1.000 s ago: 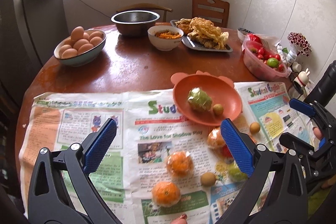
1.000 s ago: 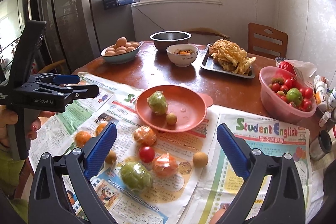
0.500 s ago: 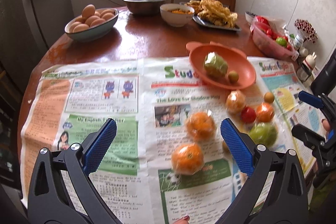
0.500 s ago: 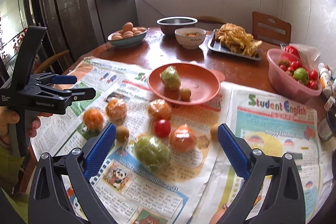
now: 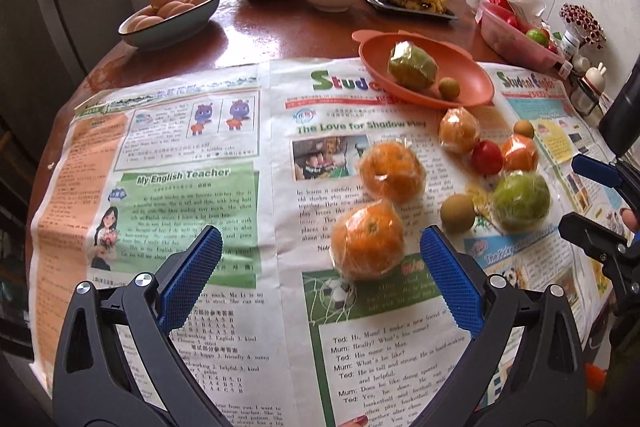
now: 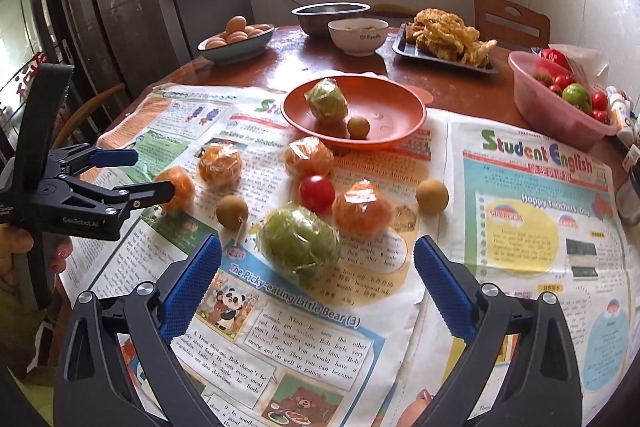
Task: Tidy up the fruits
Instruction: 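Withdraw both tools from the plate toward the remaining fruits, then grasp a bagged mandarin with the left tool while the right tool grasps a large green bagged fruit, then carry the bagged mandarin and green bagged fruit over the orange plate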
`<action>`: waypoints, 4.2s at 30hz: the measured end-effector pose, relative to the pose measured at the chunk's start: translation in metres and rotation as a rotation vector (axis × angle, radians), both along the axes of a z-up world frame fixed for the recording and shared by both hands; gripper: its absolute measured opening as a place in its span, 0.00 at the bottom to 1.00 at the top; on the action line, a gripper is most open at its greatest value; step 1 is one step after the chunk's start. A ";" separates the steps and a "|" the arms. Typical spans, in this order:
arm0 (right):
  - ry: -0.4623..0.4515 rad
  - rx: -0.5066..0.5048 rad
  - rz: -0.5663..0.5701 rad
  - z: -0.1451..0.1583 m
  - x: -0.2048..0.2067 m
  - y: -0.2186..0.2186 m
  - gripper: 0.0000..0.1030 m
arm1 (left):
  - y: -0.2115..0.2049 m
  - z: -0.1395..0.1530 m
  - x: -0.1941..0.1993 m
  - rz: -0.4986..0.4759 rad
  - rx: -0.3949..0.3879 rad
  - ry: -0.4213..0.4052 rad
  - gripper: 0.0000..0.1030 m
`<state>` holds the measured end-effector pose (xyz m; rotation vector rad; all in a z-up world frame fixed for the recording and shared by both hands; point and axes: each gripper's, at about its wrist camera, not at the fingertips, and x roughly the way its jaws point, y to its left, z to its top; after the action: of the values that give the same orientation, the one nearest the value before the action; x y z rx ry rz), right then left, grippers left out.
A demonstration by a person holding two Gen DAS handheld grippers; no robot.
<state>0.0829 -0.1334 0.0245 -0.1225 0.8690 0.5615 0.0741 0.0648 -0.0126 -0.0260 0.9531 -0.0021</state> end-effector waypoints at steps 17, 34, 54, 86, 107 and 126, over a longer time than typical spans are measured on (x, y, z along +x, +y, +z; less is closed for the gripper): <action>0.110 0.004 -0.012 -0.031 0.010 0.015 0.59 | -0.009 -0.013 0.002 -0.074 -0.054 0.033 0.78; 0.096 0.022 0.007 -0.035 0.016 0.021 0.49 | -0.013 -0.017 0.011 -0.110 -0.106 0.043 0.42; 0.022 0.084 0.026 0.004 0.013 0.001 0.49 | -0.016 0.015 0.014 -0.131 -0.130 0.002 0.32; -0.026 0.074 0.003 0.021 0.071 -0.028 0.49 | -0.061 0.032 0.103 -0.199 -0.107 0.008 0.32; -0.027 0.015 0.032 0.014 0.132 -0.011 0.49 | -0.064 0.007 0.151 -0.195 -0.061 0.063 0.32; 0.023 -0.041 0.119 -0.008 0.170 0.016 0.49 | -0.063 -0.005 0.166 -0.206 -0.065 0.082 0.32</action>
<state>0.2533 -0.1174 0.0162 -0.2061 0.9003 0.6574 0.2399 0.0018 -0.0171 0.0122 1.0344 -0.2234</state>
